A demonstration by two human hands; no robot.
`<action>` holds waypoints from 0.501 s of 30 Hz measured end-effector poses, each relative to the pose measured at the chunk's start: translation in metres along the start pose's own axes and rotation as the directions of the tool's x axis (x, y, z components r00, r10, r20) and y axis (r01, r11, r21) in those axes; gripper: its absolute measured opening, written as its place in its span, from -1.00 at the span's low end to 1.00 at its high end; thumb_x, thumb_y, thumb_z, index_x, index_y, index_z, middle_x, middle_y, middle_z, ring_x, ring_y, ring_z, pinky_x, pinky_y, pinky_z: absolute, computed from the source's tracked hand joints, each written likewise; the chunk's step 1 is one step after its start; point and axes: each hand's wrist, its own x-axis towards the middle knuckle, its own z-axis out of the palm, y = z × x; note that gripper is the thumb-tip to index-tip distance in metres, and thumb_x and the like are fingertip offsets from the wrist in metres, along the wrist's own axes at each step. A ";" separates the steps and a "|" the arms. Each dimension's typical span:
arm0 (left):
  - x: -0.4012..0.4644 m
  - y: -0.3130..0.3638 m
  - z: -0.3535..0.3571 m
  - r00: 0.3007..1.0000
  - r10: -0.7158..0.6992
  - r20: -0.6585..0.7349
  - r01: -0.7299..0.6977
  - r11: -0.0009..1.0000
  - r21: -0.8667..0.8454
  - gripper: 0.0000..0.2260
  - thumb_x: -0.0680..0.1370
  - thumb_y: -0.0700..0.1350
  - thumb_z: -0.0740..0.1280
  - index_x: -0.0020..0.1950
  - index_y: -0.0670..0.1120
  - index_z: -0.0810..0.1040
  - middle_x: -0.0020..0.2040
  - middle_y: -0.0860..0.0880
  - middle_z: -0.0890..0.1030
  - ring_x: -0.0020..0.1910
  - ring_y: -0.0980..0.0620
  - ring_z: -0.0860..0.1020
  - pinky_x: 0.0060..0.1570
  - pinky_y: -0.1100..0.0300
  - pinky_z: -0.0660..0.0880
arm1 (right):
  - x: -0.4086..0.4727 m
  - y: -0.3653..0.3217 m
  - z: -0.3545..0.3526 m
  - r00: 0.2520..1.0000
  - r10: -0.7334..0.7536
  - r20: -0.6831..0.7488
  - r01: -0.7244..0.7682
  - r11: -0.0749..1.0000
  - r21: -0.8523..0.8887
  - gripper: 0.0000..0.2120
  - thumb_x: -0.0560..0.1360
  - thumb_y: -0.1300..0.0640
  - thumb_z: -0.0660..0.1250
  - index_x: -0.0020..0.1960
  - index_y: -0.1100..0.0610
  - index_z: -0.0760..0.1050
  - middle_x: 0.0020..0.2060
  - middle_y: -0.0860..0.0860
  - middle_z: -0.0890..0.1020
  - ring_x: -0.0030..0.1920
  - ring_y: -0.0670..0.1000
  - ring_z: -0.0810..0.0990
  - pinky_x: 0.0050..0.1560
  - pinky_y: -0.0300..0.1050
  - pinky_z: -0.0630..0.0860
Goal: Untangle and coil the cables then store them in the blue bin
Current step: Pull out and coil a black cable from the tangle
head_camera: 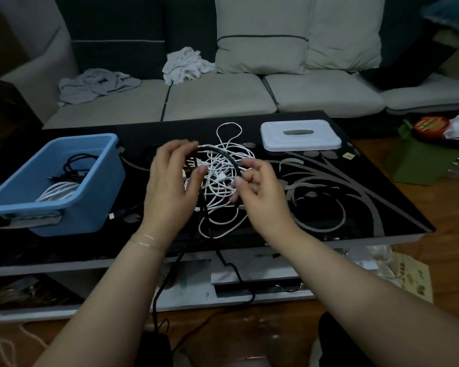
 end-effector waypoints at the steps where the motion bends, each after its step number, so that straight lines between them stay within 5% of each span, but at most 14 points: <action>1: 0.000 0.001 -0.001 0.999 0.042 -0.001 -0.042 0.998 0.048 -0.60 0.60 0.02 0.21 0.42 -0.07 0.38 0.40 -0.04 0.35 0.37 0.03 0.33 0.35 0.22 0.24 | 0.001 -0.005 -0.002 1.000 -0.026 -0.004 0.026 1.000 0.013 -0.78 0.58 0.27 0.23 0.09 -0.04 0.39 -0.18 -0.07 0.55 -0.33 -0.14 0.57 -0.21 -0.23 0.51; 3: 0.000 0.005 -0.002 0.993 0.120 0.018 -0.121 0.982 0.147 -0.54 0.63 0.05 0.10 0.49 -0.09 0.30 0.49 -0.08 0.29 0.45 -0.02 0.24 0.45 0.12 0.11 | 0.002 -0.014 -0.009 0.995 -0.100 0.010 0.100 0.995 -0.001 -0.77 0.59 0.27 0.21 0.05 -0.07 0.45 -0.24 -0.14 0.56 -0.26 -0.20 0.55 -0.15 -0.26 0.49; 5: 0.001 0.008 -0.002 0.987 0.134 0.090 -0.147 0.977 0.157 -0.56 0.63 0.10 0.01 0.39 -0.05 0.44 0.33 -0.03 0.51 0.33 -0.02 0.43 0.43 0.00 0.20 | 0.002 -0.022 -0.016 0.986 -0.160 0.055 0.161 0.987 -0.015 -0.77 0.59 0.26 0.22 0.05 -0.06 0.50 -0.27 -0.23 0.57 -0.19 -0.24 0.55 -0.08 -0.32 0.46; 8: 0.000 0.016 -0.001 0.963 -0.001 0.271 0.072 0.965 -0.253 -0.67 0.64 0.09 0.07 -0.03 0.00 0.58 -0.27 0.10 0.61 -0.25 0.13 0.56 -0.12 0.14 0.49 | 0.002 -0.028 -0.023 0.975 -0.188 0.118 0.191 0.981 -0.015 -0.76 0.58 0.25 0.23 0.04 -0.07 0.54 -0.26 -0.30 0.58 -0.18 -0.22 0.54 -0.06 -0.30 0.47; 11: 0.001 0.026 -0.006 0.844 -0.060 0.533 0.424 0.682 -0.595 -0.73 0.67 -0.09 0.12 -0.12 -0.09 0.55 -0.44 0.06 0.44 -0.47 0.11 0.40 -0.39 0.30 0.37 | 0.004 -0.030 -0.029 0.970 -0.202 0.134 0.208 0.977 -0.035 -0.77 0.57 0.29 0.25 0.02 -0.02 0.56 -0.26 -0.28 0.59 -0.20 -0.22 0.53 -0.09 -0.33 0.44; 15: 0.004 0.028 -0.010 0.660 0.038 0.751 0.714 0.279 -0.642 -0.67 0.57 0.07 0.15 -0.20 -0.06 0.59 -0.53 0.07 0.24 -0.59 0.17 0.14 -0.54 0.31 0.02 | 0.005 -0.035 -0.032 0.983 -0.169 0.073 0.164 0.984 0.071 -0.83 0.53 0.31 0.31 -0.02 0.04 0.50 -0.30 -0.10 0.57 -0.31 -0.20 0.53 -0.29 -0.38 0.43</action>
